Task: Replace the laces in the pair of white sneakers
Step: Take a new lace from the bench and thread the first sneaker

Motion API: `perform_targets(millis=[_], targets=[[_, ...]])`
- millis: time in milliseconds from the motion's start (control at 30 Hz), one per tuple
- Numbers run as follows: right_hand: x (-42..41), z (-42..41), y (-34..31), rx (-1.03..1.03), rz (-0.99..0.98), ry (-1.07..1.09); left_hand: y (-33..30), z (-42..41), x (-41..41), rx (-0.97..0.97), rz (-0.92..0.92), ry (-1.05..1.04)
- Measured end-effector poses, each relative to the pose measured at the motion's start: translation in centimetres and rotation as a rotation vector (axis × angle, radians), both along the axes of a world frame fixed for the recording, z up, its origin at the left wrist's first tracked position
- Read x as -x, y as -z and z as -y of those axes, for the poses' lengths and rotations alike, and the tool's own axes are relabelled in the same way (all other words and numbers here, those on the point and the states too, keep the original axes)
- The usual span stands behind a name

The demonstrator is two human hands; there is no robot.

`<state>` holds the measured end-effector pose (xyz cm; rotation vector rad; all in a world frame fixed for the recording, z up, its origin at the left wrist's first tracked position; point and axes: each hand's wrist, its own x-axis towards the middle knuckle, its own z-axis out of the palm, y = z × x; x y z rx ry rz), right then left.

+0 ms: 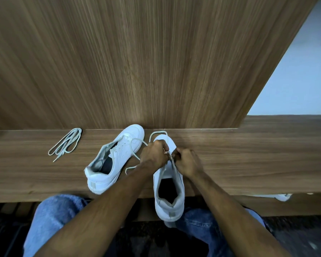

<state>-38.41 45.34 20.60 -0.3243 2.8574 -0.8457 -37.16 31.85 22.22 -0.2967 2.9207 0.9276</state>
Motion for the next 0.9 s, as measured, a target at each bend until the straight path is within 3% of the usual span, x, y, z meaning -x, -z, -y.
perform_targets(millis=[67,100,233,300,400,500,567,633,733,900], targets=[[0.1,-0.6,-0.1,-0.023,0.014,0.013,0.0,0.1,-0.4,0.055,-0.020,0.031],[0.2,-1.1,-0.2,0.059,0.022,0.075,0.1,0.2,-0.6,0.086,-0.038,0.034],[2.4,-5.0,-2.5,0.840,0.008,0.647,-0.1,1.1,-2.1,0.145,-0.048,-0.094],[3.4,-7.2,-3.3,1.028,-0.101,0.817,0.1,1.6,-2.5,0.087,-0.009,-0.170],[3.3,-8.6,-3.7,0.699,-0.179,0.863,0.4,2.0,-2.7,-0.073,0.109,-0.226],[1.5,-7.3,-2.8,0.264,-0.054,0.568,0.2,1.7,-2.9,-0.130,0.104,-0.238],[0.4,-5.5,-2.1,0.133,-0.055,0.321,0.2,1.6,-3.0,-0.159,0.094,-0.250],[-0.2,-3.6,-1.1,0.081,-0.028,0.090,0.4,1.6,-3.0,-0.193,0.103,-0.269],[-0.4,-1.0,0.3,0.039,0.069,-0.070,0.7,1.9,-3.1,-0.232,0.099,-0.299],[0.2,0.2,0.2,0.195,0.102,0.064,0.9,1.8,-3.0,-0.282,0.114,-0.304]])
